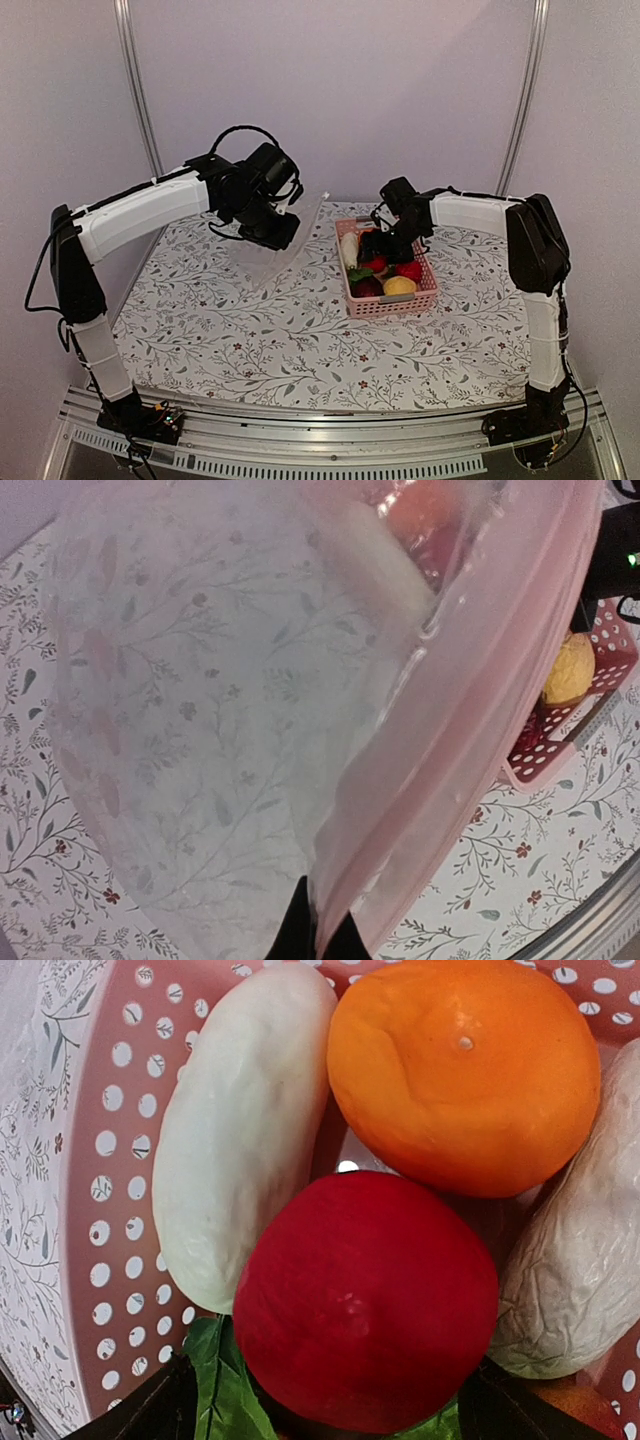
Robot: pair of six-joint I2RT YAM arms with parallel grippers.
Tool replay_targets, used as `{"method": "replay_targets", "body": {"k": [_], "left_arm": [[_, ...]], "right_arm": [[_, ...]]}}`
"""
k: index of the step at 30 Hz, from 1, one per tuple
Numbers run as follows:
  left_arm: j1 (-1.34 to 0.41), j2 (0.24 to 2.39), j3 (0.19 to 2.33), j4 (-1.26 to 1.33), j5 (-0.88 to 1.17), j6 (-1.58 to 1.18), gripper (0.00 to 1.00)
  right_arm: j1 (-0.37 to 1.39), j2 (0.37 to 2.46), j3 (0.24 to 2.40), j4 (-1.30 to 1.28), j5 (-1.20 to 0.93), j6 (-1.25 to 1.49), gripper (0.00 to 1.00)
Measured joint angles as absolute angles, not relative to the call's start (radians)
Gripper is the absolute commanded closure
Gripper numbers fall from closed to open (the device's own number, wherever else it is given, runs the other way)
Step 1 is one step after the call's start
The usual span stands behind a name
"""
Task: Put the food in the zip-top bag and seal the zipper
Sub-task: Pick up the fake fruit from the bin.
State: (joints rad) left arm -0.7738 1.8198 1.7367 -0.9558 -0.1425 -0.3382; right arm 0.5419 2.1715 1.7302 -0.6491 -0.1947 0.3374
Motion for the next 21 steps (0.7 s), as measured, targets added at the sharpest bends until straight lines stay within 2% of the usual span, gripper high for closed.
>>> {"method": "replay_targets", "body": {"k": [4, 15, 21], "left_arm": [[-0.773, 1.820, 1.737, -0.956, -0.142, -0.346, 1.00], [-0.765, 1.820, 1.737, -0.956, -0.129, -0.351, 1.00], [-0.752, 1.829, 1.759, -0.963, -0.117, -0.371, 1.00]], "right_arm": [[0.542, 2.192, 1.755, -0.643, -0.193, 0.344, 0.12], [0.542, 2.222, 1.775, -0.592, -0.147, 0.390, 0.46], [0.542, 2.184, 1.713, -0.548, -0.136, 0.393, 0.50]]}}
